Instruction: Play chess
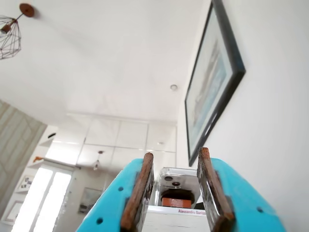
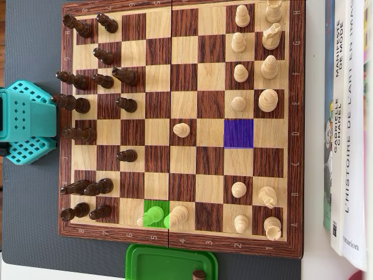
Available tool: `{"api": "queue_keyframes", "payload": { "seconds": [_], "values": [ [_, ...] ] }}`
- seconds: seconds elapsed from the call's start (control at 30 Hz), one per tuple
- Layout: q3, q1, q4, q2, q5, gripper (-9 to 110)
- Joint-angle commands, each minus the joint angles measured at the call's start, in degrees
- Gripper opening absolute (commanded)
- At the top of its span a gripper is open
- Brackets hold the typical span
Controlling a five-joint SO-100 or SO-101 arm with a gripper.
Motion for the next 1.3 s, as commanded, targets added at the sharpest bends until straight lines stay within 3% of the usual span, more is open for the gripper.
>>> {"api": "queue_keyframes", "payload": {
  "seconds": [0.0, 0.27, 0.87, 1.27],
  "values": [
    [0.35, 1.85, -2.90, 1.41, -0.09, 15],
    [2.20, 2.81, -5.98, 5.45, 0.18, 15],
    [3.78, 2.99, -29.27, 9.67, -0.18, 14],
    [3.78, 2.29, -32.78, 9.84, -0.18, 14]
  ]
}}
